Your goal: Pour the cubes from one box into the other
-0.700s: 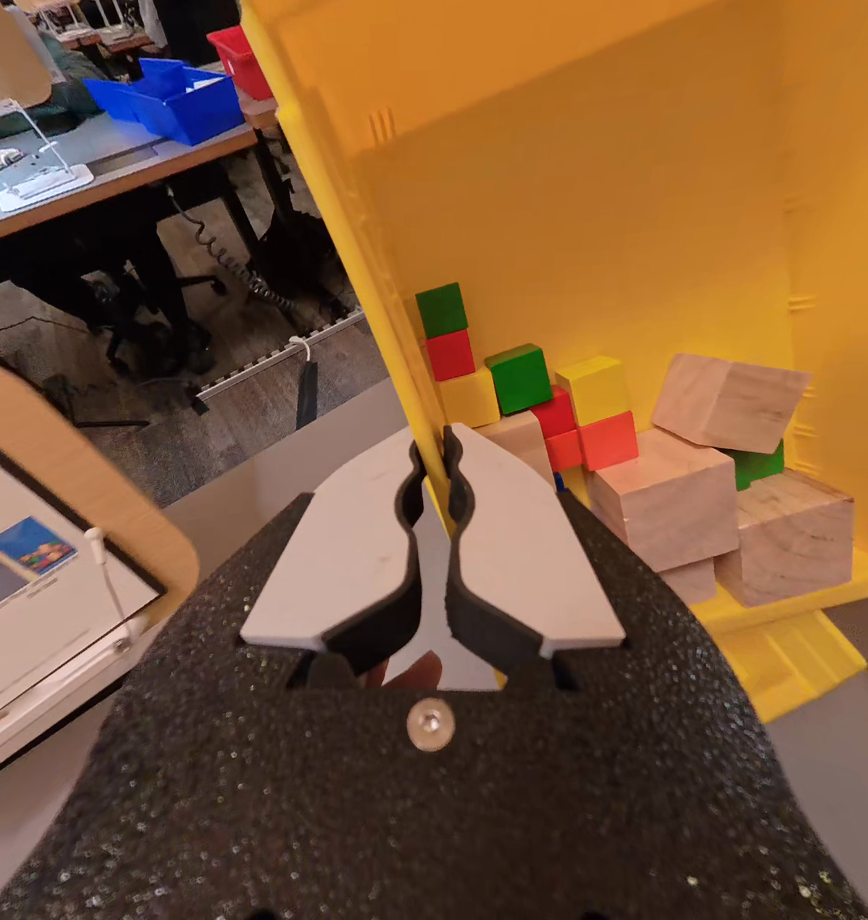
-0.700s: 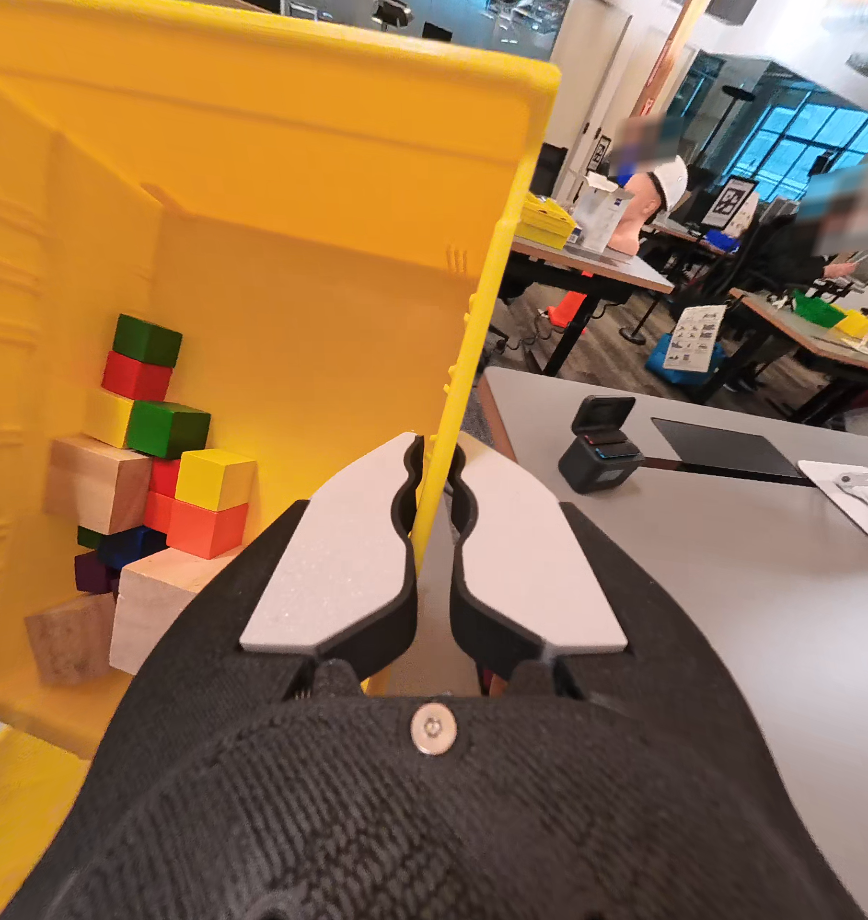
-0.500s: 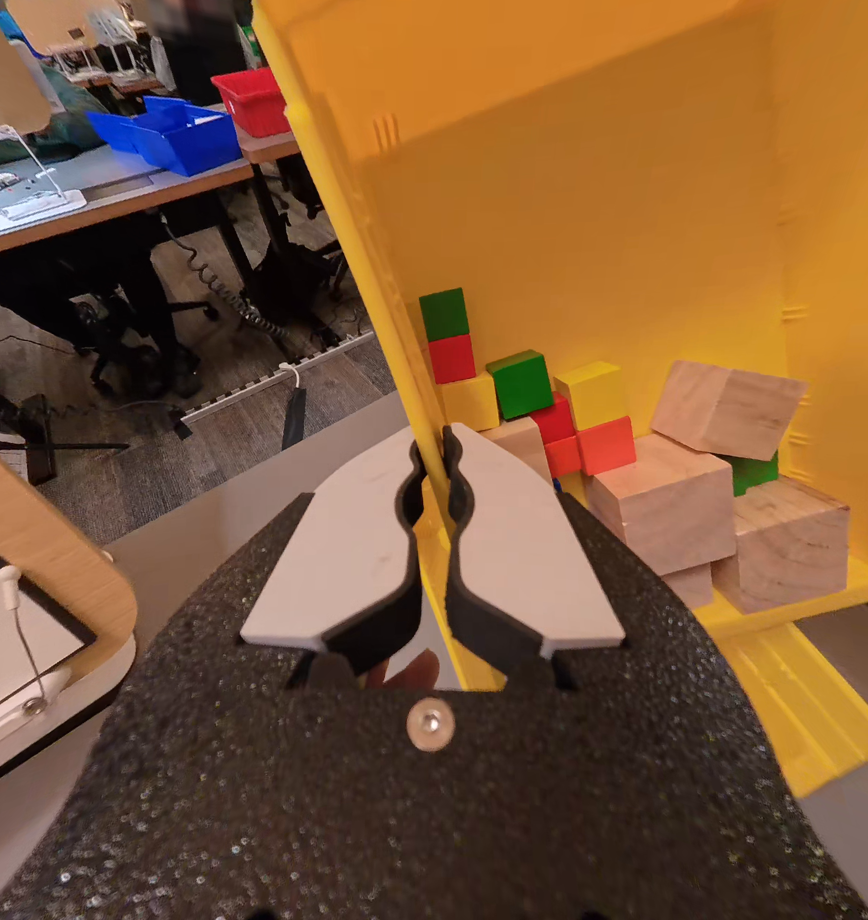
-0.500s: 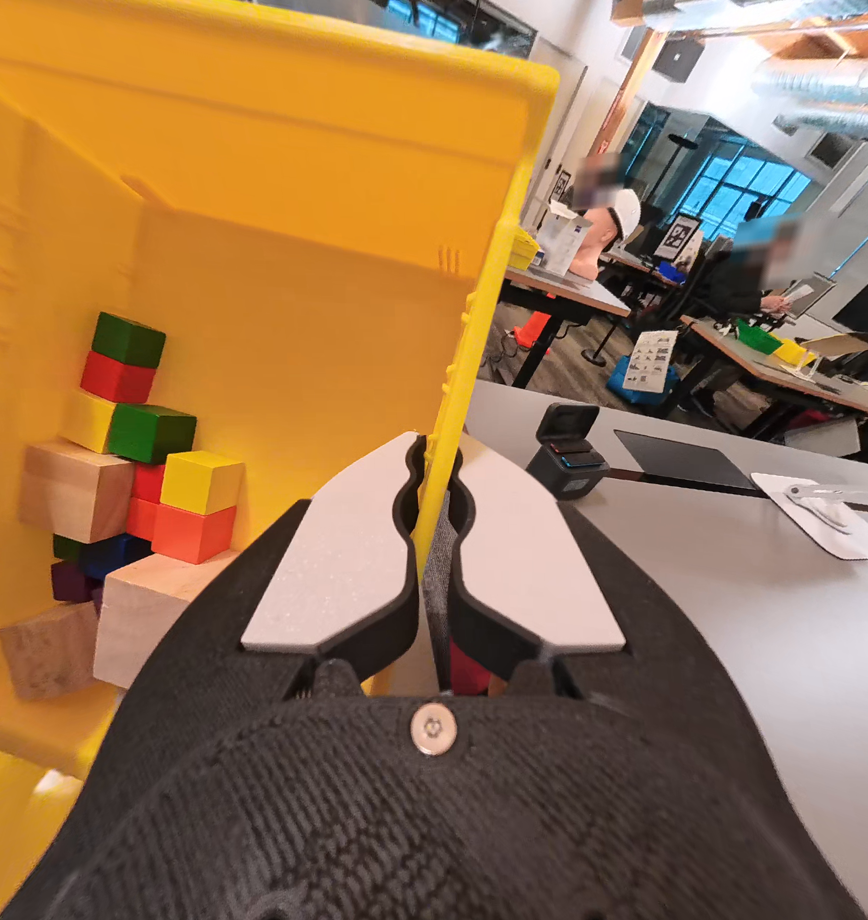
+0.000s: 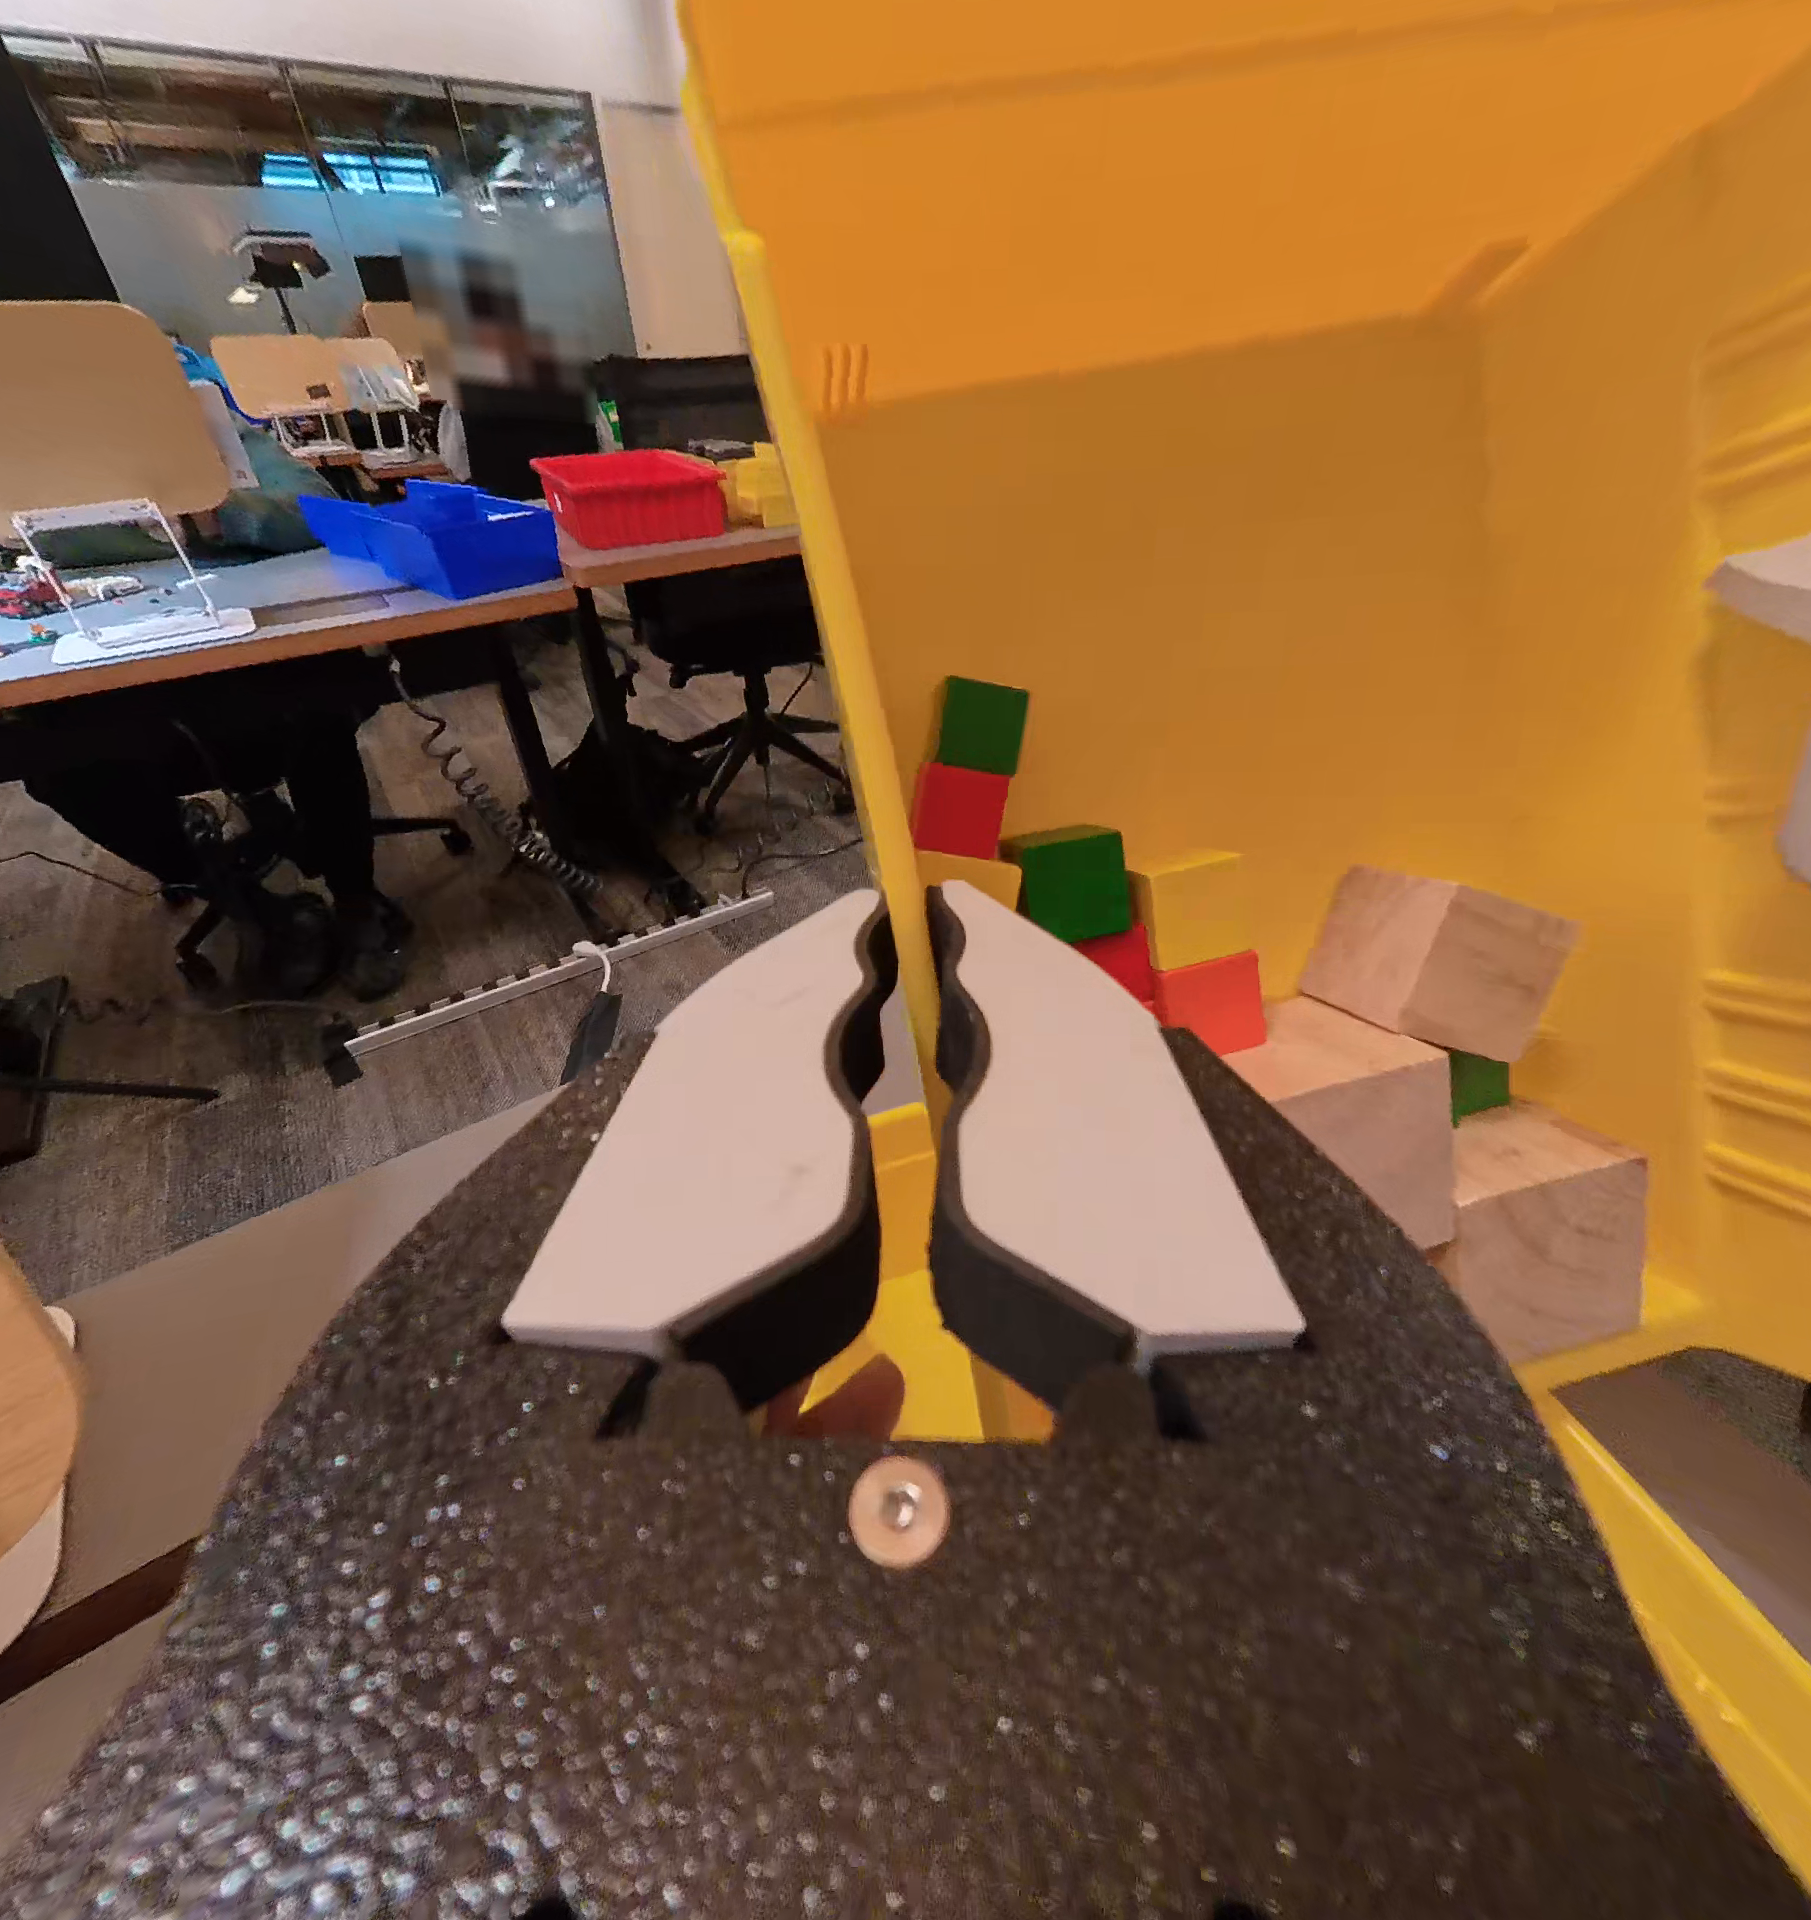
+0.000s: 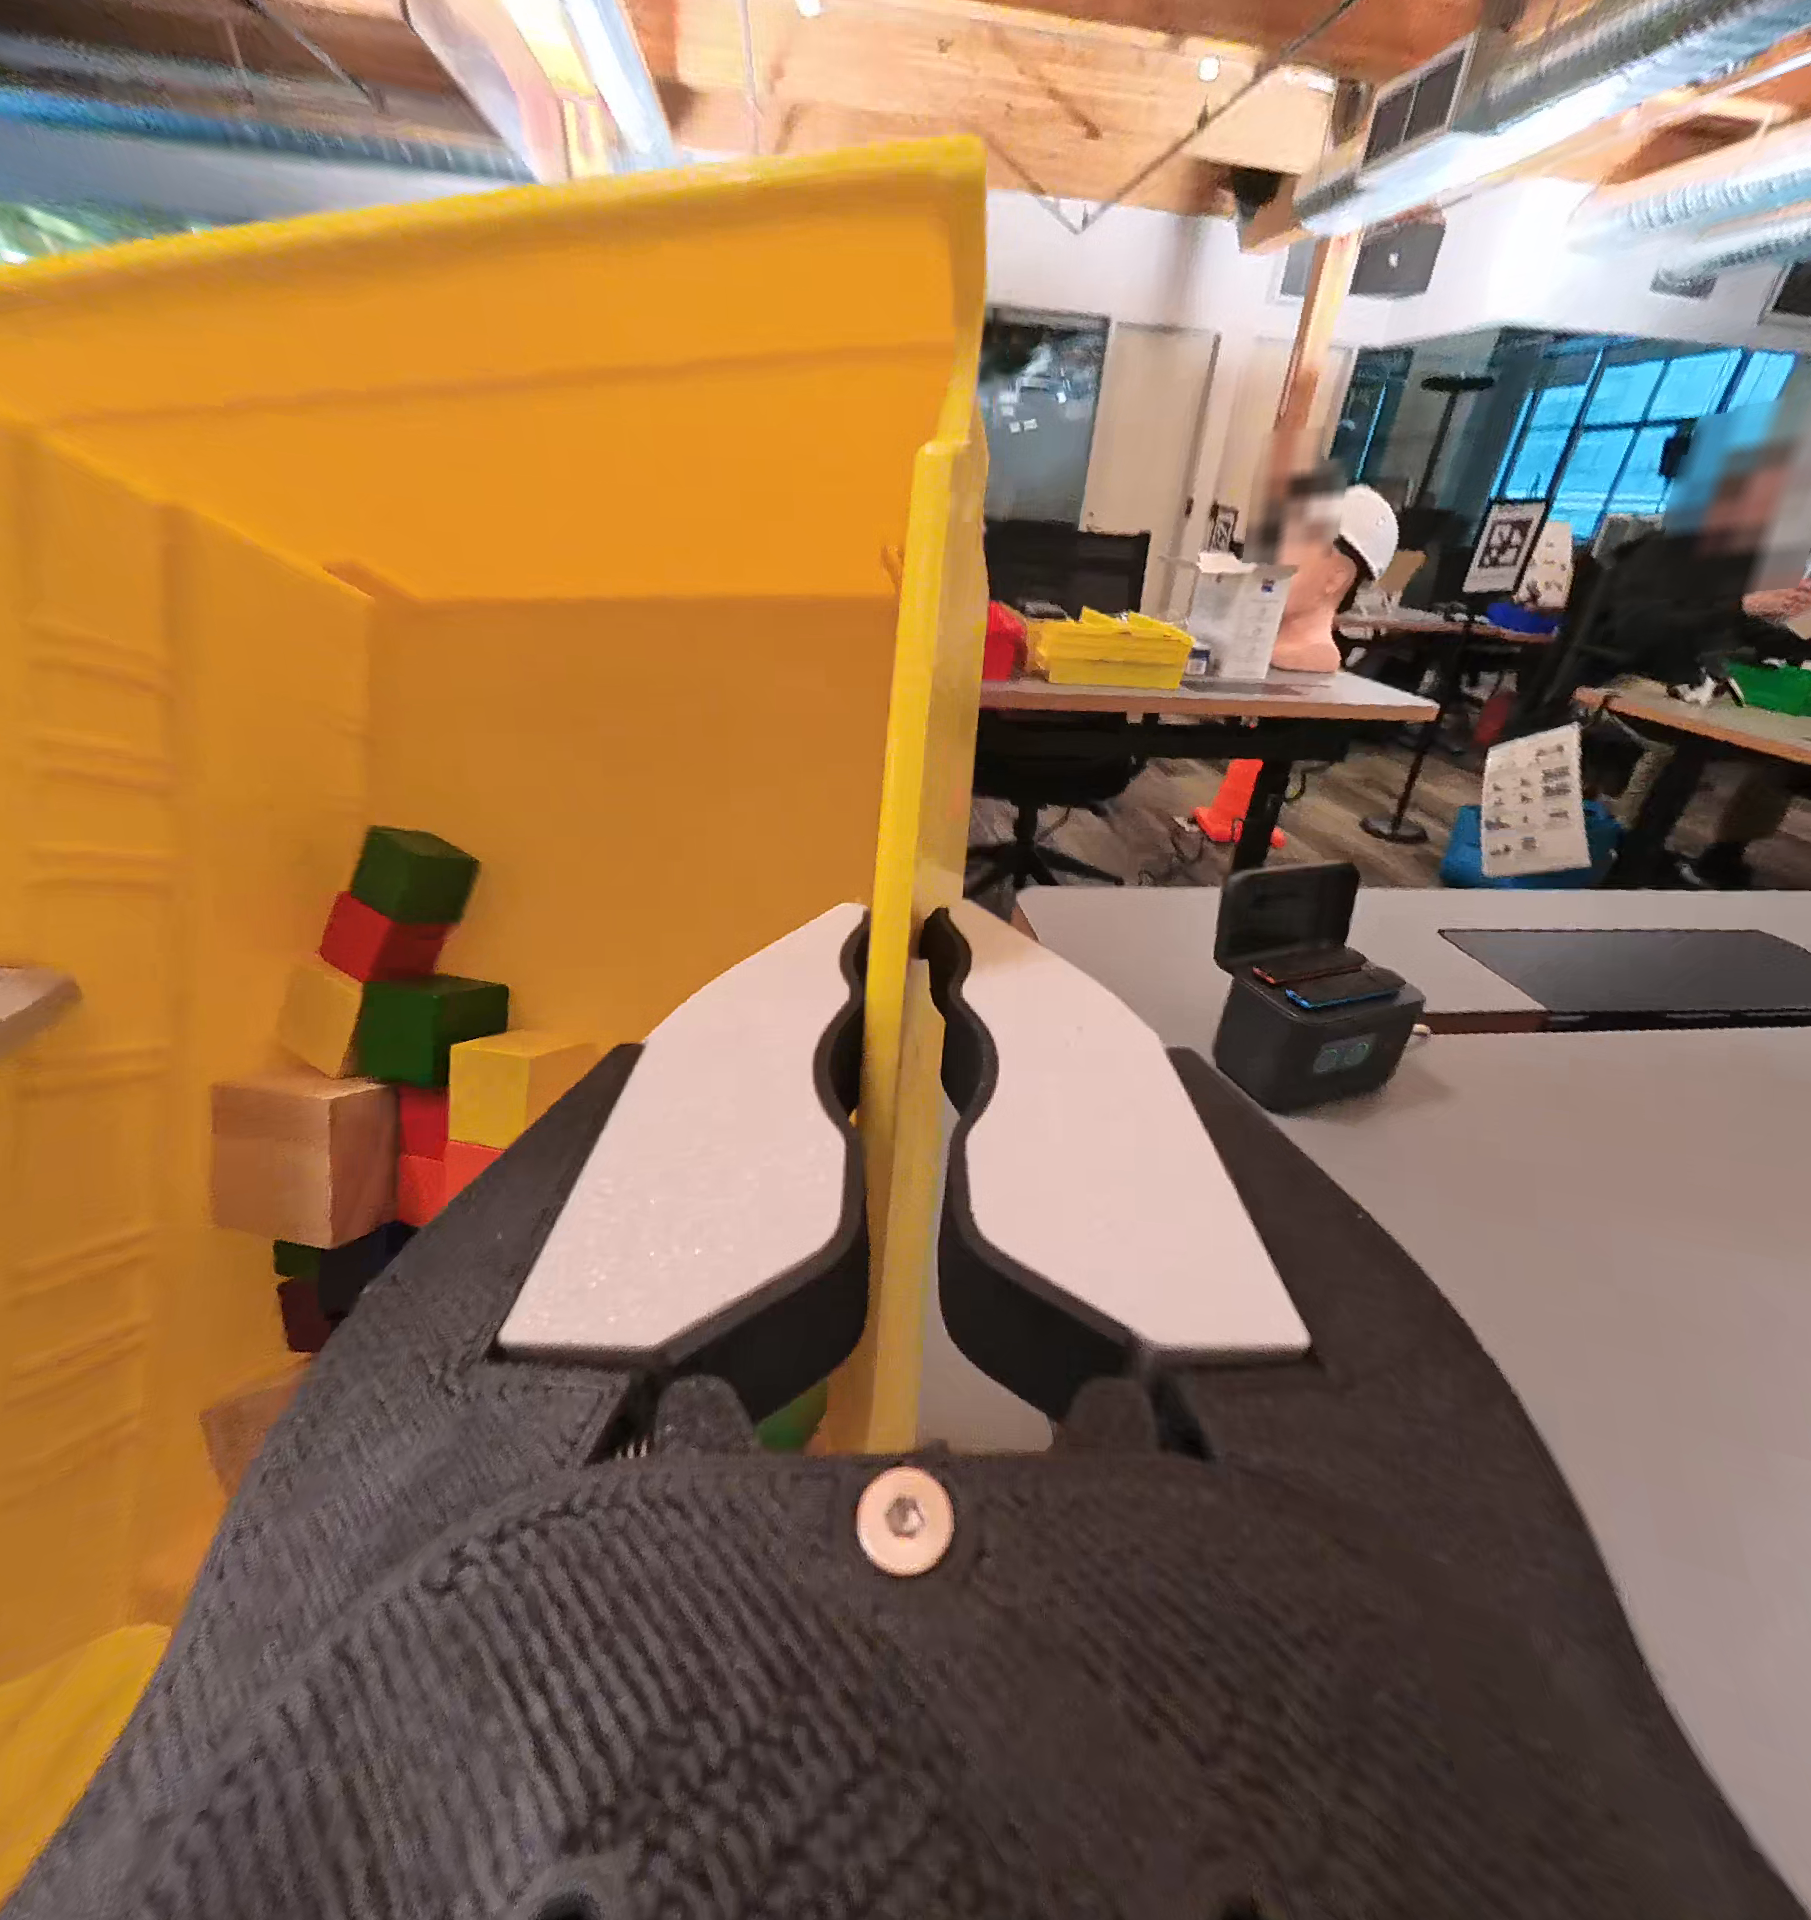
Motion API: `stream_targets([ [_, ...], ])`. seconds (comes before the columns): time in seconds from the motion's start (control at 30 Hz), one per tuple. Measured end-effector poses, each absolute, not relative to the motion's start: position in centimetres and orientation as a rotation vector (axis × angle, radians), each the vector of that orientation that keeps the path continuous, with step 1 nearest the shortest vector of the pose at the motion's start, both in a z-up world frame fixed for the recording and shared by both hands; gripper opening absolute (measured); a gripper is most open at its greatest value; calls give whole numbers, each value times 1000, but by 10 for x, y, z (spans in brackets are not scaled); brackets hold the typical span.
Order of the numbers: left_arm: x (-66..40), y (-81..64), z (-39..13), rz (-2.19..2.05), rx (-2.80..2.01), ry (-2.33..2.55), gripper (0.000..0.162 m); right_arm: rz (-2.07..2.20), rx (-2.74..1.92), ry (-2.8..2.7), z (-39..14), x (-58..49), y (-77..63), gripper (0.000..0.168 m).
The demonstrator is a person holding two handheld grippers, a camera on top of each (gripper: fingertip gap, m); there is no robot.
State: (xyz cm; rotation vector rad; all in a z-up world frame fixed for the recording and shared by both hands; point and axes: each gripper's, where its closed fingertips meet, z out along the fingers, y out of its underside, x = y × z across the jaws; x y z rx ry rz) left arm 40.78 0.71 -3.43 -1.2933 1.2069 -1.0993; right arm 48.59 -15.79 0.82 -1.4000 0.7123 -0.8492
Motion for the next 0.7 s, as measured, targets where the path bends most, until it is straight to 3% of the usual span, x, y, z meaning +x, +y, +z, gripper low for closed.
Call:
stream_targets([
  [0.3, 413, 8, -40, -1156, -1283, 1174, 4, -770, -1332, 685, -1, 489, -157, 12],
  [0.7, 425, 1, -46, -1245, -1192, 1220, 6, -999, -1232, 588, 5, 496, -166, 8],
])
